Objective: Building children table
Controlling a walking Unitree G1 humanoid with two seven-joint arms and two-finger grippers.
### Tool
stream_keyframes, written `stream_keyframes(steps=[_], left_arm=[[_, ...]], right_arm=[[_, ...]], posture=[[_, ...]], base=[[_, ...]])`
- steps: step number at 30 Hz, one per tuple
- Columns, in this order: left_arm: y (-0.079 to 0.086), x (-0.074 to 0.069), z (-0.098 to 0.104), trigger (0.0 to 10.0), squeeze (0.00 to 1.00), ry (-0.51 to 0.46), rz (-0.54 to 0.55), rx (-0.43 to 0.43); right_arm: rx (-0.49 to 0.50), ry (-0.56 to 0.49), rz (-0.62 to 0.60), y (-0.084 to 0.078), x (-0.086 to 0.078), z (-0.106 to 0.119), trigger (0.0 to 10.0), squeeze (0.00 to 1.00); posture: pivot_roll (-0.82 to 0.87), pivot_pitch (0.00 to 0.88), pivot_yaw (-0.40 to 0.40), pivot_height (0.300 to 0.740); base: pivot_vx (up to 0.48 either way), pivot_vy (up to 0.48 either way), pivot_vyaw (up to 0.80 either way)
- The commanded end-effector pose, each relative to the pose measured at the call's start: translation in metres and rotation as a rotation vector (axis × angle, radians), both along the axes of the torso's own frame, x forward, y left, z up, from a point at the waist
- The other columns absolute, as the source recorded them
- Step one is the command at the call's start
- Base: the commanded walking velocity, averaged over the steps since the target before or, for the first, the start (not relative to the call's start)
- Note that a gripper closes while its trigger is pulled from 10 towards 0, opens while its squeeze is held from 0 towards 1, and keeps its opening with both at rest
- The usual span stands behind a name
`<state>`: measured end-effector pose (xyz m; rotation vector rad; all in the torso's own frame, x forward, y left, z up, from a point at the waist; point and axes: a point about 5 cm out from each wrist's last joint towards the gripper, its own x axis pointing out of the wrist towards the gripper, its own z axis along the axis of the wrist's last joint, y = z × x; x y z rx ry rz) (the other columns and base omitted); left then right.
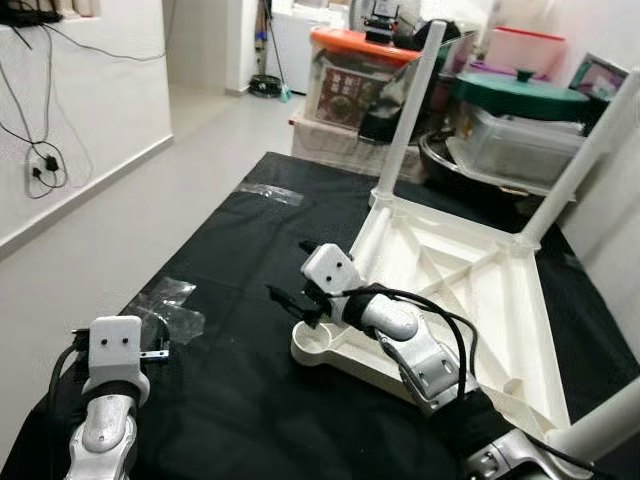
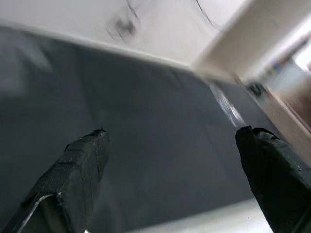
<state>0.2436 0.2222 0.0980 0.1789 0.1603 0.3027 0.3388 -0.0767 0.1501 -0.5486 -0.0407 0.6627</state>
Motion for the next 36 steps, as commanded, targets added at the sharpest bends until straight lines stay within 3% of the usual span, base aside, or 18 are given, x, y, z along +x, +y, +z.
stream_keyframes(steps=[1, 2, 4, 9, 20, 25, 30, 36], left_arm=[[-0.003, 0.000, -0.005, 10.0, 0.00, 0.033, -0.017, 0.007], [-0.004, 0.001, -0.005, 10.0, 0.00, 0.038, -0.017, 0.007], [-0.004, 0.001, -0.005, 10.0, 0.00, 0.042, -0.015, 0.008], [-0.005, 0.002, -0.005, 10.0, 0.00, 0.045, -0.017, 0.005], [-0.005, 0.002, -0.005, 10.0, 0.00, 0.043, -0.018, 0.004], [-0.007, 0.004, -0.005, 10.0, 0.00, 0.041, -0.021, 0.000], [-0.007, 0.004, -0.004, 10.0, 0.00, 0.040, -0.024, -0.002], [-0.009, 0.004, -0.004, 10.0, 0.00, 0.039, -0.029, -0.004]], right_arm=[[-0.054, 0.017, -0.045, -0.006, 0.001, -0.009, 10.0, 0.00], [-0.131, 0.014, -0.060, -0.009, 0.001, -0.016, 10.0, 0.00], [-0.170, 0.024, -0.044, -0.009, -0.001, -0.021, 10.0, 0.00], [-0.211, 0.042, 0.005, -0.010, -0.005, -0.026, 10.0, 0.00], [-0.281, 0.021, -0.027, -0.019, 0.001, -0.028, 10.0, 0.00], [-0.366, 0.015, -0.070, -0.031, 0.010, -0.027, 10.0, 0.00], [-0.375, 0.016, -0.095, -0.030, 0.013, -0.028, 10.0, 0.00], [-0.344, 0.006, -0.144, -0.014, 0.019, -0.024, 10.0, 0.00]], posture=[[0.06, 0.000, -0.156, 0.740], [0.06, 0.000, -0.157, 0.740], [0.06, 0.000, -0.158, 0.740], [0.06, 0.000, -0.158, 0.740], [0.07, 0.000, -0.161, 0.740], [0.07, 0.000, -0.164, 0.740], [0.07, 0.000, -0.165, 0.740], [0.07, 0.000, -0.170, 0.740]], base=[[0.000, 0.000, 0.00], [0.000, 0.000, 0.00], [0.000, 0.000, 0.00], [0.000, 0.000, 0.00], [0.000, 0.000, 0.00], [0.000, 0.000, 0.00], [0.000, 0.000, 0.00], [0.000, 0.000, 0.00]])
